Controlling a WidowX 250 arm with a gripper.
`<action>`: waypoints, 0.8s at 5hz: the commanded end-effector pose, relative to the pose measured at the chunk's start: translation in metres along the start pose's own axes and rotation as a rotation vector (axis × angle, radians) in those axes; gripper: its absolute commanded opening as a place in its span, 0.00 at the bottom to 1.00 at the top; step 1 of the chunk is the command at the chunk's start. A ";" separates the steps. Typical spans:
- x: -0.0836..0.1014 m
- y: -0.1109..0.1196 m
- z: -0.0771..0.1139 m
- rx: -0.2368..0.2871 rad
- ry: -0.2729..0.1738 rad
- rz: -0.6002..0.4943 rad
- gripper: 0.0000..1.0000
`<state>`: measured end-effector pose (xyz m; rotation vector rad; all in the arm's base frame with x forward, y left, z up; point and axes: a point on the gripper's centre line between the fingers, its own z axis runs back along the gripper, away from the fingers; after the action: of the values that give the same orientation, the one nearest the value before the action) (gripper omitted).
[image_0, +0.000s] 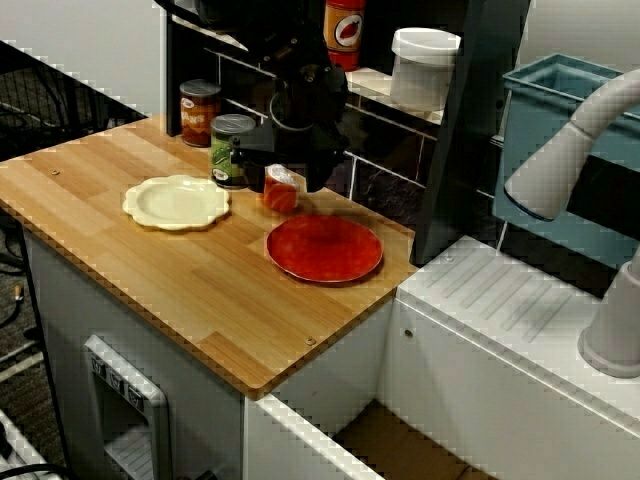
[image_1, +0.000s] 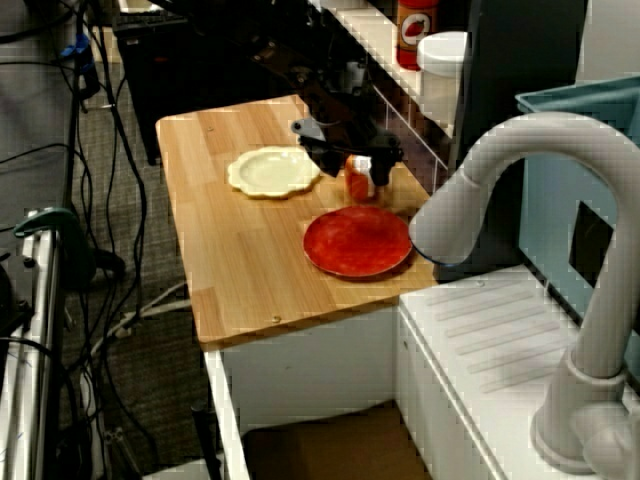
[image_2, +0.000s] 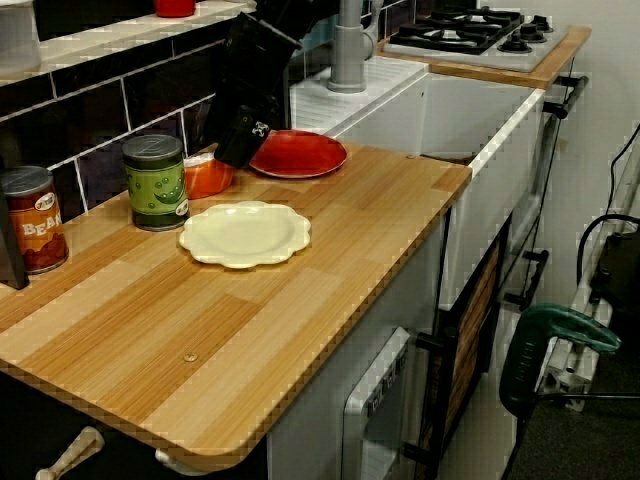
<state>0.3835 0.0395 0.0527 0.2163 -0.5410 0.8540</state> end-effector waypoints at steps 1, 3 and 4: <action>0.029 -0.003 0.003 -0.008 -0.073 0.054 1.00; 0.037 -0.002 -0.001 0.027 -0.074 0.039 1.00; 0.037 0.001 -0.002 0.035 -0.076 0.034 1.00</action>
<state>0.4009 0.0597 0.0462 0.2917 -0.5558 0.8848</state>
